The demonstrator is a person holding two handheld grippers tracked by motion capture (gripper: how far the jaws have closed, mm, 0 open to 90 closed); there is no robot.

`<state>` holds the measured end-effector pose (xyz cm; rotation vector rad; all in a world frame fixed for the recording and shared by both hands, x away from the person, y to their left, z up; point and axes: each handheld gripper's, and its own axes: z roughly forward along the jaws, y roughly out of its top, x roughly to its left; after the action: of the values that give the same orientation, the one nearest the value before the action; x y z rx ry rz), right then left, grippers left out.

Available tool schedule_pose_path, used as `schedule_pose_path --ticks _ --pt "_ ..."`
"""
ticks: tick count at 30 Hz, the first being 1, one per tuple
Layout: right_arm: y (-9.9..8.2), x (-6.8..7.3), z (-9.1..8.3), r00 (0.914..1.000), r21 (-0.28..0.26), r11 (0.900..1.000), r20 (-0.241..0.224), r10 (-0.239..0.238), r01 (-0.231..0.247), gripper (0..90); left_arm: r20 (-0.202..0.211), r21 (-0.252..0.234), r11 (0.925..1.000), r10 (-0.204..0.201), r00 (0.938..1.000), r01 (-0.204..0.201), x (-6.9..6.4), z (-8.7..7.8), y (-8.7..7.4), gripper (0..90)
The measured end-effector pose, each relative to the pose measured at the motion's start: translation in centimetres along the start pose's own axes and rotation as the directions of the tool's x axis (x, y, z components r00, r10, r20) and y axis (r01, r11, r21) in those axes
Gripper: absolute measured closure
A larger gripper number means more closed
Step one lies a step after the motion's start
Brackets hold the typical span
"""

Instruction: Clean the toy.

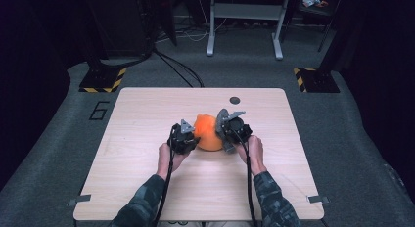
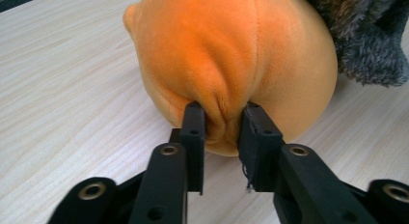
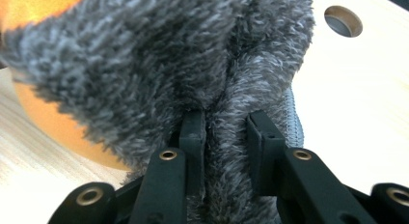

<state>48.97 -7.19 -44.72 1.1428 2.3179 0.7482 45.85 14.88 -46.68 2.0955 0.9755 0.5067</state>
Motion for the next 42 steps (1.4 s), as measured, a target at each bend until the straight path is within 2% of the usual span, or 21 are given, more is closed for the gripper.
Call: schedule_pose_path --ticks 3,9,10,11,12,13,14,16,17,18,20,21,22,24,29,34,41,42 --pt "0.1 0.0 -0.5 1.0 -0.012 0.9999 0.0 0.0 0.0 71.3 0.014 -0.01 0.9998 -0.019 0.9997 0.019 0.1 -0.3 -0.2 77.3" --pt "0.6 0.3 -1.8 1.0 -0.043 0.999 0.004 -0.006 0.006 71.3 0.05 -0.018 0.9993 -0.032 0.9982 0.033 -0.1 -1.1 -0.2 78.5" --pt "1.0 0.7 -2.5 1.0 -0.055 0.9985 0.004 -0.007 0.007 71.3 0.06 -0.028 0.9993 -0.024 0.9979 0.026 -0.3 -1.4 0.0 78.6" --pt "1.3 0.7 -2.8 0.9993 -0.076 0.9964 0.004 -0.036 0.036 71.2 0.063 -0.029 0.9991 -0.029 0.9976 0.03 -0.4 -1.6 0.1 78.7" --pt "1.5 0.9 -3.2 0.9991 -0.084 0.9956 -0.005 -0.042 0.042 71.2 0.067 -0.034 0.999 -0.026 0.9974 0.028 -0.5 -1.9 0.3 78.7" --pt "1.7 1.3 -3.5 0.9993 -0.095 0.9949 -0.013 -0.036 0.035 71.2 0.075 -0.039 0.9988 -0.029 0.9968 0.031 -0.6 -2.1 0.4 78.8" --pt "2.0 1.5 -3.8 0.9983 -0.11 0.9923 -0.013 -0.057 0.055 71.2 0.083 -0.044 0.9982 -0.037 0.9959 0.041 -0.7 -2.3 0.5 78.9" --pt "2.5 2.1 -4.3 0.9974 -0.121 0.9905 -0.022 -0.068 0.065 71.2 0.094 -0.051 0.9974 -0.045 0.9945 0.05 -1.0 -2.6 0.8 78.9" --pt "2.5 2.1 -4.3 0.9974 -0.121 0.9905 -0.022 -0.068 0.065 71.2 0.094 -0.051 0.9974 -0.045 0.9945 0.05 -1.0 -2.6 0.8 78.9" --pt "3.0 3.0 -4.5 0.9955 -0.129 0.9879 -0.027 -0.091 0.086 71.2 0.093 -0.042 0.9986 -0.026 0.9953 0.03 -1.2 -2.9 0.9 78.8" --pt "3.2 3.6 -4.1 0.9929 -0.115 0.9866 -0.012 -0.118 0.116 71.3 0.082 -0.03 0.9991 -0.029 0.9962 0.031 -1.3 -2.8 0.9 78.7" --pt "3.1 3.9 -3.7 0.9936 -0.099 0.9888 -0.007 -0.113 0.112 71.3 0.079 -0.022 0.9989 -0.039 0.9961 0.041 -1.2 -2.6 0.8 78.7" --pt "3.1 3.7 -3.4 0.9922 -0.1 0.9874 -0.012 -0.124 0.122 71.3 0.079 -0.021 0.999 -0.037 0.9961 0.039 -1.0 -2.6 0.7 78.6" --pt "3.0 3.6 -3.1 0.9937 -0.101 0.9893 -0.028 -0.108 0.105 71.2 0.084 -0.016 0.9987 -0.047 0.9953 0.049 -0.8 -2.5 0.5 78.4" --pt "2.6 3.1 -2.8 0.9939 -0.098 0.9903 -0.04 -0.103 0.099 71.2 0.078 -0.023 0.9981 -0.055 0.9954 0.057 -0.7 -2.4 0.4 77.7" --pt "1.6 2.2 -2.5 0.9967 -0.061 0.9961 -0.047 -0.066 0.064 71.0 0.076 -0.023 0.9976 -0.064 0.9951 0.066 -0.6 -2.2 0.3 76.9" --pt "0.2 1.3 -1.8 0.9983 -0.015 0.9991 -0.041 -0.041 0.04 71.0 0.074 -0.029 0.996 -0.083 0.9938 0.085 -0.4 -2.1 0.2 76.6" --pt "0.0 1.1 -1.7 0.9978 -0.012 0.9986 -0.042 -0.052 0.051 71.1 0.074 -0.03 0.9956 -0.086 0.9935 0.089 -0.4 -2.0 0.2 76.6"
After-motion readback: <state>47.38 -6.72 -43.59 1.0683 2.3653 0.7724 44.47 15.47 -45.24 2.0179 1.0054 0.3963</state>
